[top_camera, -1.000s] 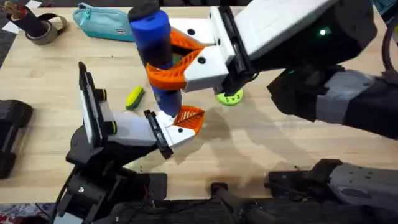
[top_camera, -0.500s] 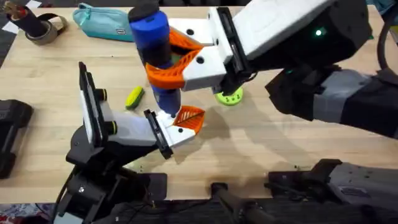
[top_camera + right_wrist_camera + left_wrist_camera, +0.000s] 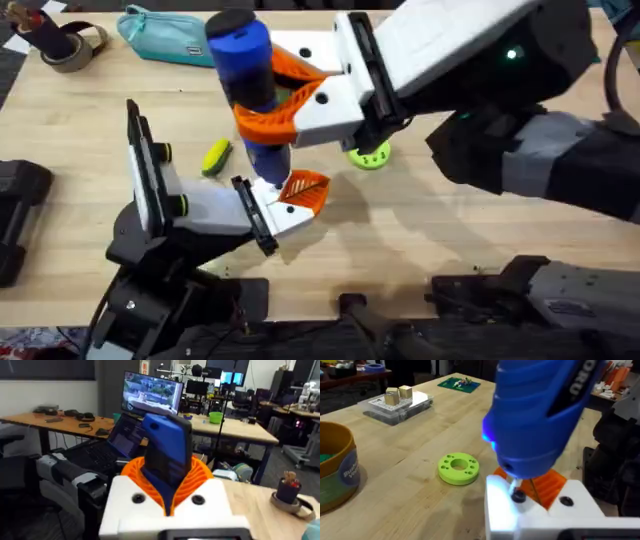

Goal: Pick up the gripper from the table and insert it into the empty holder that is missing its gripper. Then pick up a screw, insert it into the mounting hole, and use the screwdriver to tighten it. Finally, clean up the table by picking up the vegetable and placing it into the bucket.

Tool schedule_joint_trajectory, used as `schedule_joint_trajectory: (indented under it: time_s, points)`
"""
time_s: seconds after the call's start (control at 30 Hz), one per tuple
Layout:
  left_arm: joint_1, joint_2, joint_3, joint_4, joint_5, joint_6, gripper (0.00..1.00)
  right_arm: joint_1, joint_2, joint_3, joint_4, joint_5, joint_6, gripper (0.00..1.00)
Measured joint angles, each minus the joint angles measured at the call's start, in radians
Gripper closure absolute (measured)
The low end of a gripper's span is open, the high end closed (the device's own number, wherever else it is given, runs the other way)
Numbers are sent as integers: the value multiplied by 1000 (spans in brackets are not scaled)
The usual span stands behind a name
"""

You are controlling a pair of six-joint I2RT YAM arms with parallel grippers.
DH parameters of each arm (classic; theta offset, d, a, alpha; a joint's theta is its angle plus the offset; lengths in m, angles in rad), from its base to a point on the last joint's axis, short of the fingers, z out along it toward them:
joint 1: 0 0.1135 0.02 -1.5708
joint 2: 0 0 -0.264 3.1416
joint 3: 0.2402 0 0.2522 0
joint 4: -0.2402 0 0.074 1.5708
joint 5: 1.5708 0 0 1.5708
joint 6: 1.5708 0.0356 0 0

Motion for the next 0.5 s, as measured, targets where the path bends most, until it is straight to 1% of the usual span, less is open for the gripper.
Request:
schedule_joint_trajectory:
  time_s: [0.13,0.5]
  points:
    - [0,0,0,0,0,0,990,1,1,0,52,-2,11,969]
    - [0,0,0,0,0,0,990,2,1,0,57,-11,51,968]
